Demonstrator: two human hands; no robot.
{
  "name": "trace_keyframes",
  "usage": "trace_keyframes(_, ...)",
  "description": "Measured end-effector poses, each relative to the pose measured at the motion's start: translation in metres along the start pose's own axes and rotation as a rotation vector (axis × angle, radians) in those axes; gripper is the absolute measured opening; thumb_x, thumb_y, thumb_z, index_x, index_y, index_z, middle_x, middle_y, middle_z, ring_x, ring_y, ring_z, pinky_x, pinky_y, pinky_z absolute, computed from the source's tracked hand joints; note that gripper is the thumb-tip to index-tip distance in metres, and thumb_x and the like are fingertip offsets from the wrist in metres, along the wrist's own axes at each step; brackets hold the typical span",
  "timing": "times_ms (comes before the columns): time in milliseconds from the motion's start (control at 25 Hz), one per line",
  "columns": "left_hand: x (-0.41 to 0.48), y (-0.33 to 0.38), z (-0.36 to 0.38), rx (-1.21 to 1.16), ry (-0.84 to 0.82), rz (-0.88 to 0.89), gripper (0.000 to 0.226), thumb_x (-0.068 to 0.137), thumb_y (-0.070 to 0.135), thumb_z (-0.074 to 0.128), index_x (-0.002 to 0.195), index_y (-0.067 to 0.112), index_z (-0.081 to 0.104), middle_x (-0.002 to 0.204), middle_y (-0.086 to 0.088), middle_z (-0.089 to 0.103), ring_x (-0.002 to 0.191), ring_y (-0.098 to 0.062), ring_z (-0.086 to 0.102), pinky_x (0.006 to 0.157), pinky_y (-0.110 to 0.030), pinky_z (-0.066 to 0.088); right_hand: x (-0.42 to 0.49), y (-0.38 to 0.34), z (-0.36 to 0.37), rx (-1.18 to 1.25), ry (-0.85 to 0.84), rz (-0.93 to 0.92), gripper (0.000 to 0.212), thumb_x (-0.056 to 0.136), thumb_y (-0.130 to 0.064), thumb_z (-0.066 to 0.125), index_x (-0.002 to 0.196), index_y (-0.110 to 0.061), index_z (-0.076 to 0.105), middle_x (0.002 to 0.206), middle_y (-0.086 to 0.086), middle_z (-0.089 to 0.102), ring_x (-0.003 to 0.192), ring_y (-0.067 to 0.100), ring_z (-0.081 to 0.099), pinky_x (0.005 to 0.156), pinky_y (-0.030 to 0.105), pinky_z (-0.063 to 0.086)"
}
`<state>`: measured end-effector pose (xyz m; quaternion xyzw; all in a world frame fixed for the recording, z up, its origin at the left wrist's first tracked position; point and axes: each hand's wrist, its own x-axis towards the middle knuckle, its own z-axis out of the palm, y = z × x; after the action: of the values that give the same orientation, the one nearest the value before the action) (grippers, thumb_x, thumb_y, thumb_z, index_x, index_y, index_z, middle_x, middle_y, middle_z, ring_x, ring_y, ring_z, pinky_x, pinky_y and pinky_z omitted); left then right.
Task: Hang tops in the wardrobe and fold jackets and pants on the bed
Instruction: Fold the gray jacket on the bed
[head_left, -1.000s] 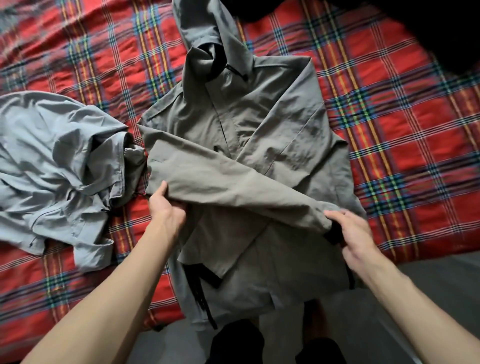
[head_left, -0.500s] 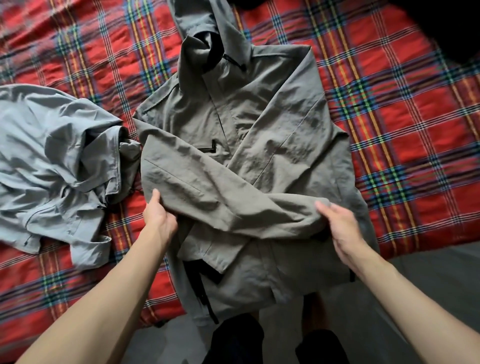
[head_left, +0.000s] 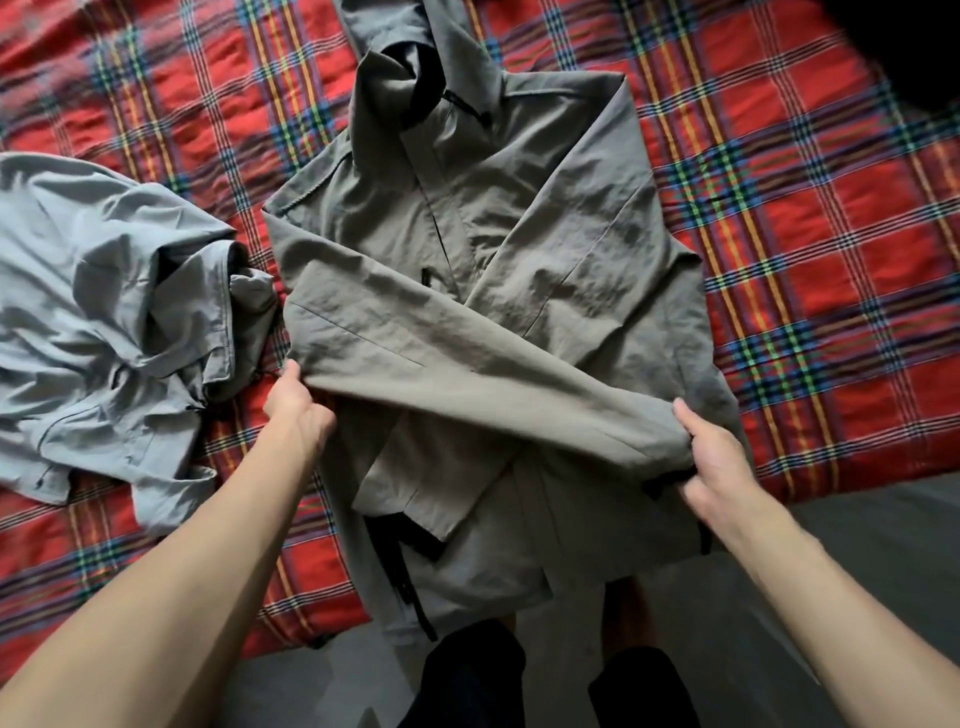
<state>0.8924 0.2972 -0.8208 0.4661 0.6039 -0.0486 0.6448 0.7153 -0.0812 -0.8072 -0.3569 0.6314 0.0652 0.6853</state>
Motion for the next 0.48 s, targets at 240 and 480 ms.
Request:
trace_keyframes(240, 0.006, -0.008, -0.006, 0.064, 0.036, 0.082, 0.003, 0.096, 0.022, 0.062, 0.095, 0.019, 0.062, 0.09, 0.004, 0.066, 0.073, -0.011, 0.064, 0.063, -0.031, 0.055, -0.012, 0.01, -0.013, -0.229, -0.064, -0.276, 0.015, 0.088, -0.023, 0.07, 0.097, -0.012, 0.076, 0.093, 0.003, 0.076, 0.094, 0.018, 0.07, 0.083, 0.035, 0.055)
trace_keyframes(480, 0.027, -0.021, -0.011, 0.127, 0.038, 0.191, 0.026, 0.093, 0.002, 0.058, 0.117, 0.011, 0.063, 0.111, -0.011, 0.069, 0.1, -0.027, 0.068, 0.087, -0.045, 0.056, -0.014, 0.022, -0.021, -0.187, -0.074, -0.236, 0.03, 0.09, -0.035, 0.066, 0.101, -0.008, 0.07, 0.1, 0.01, 0.074, 0.101, 0.027, 0.068, 0.087, 0.042, 0.055)
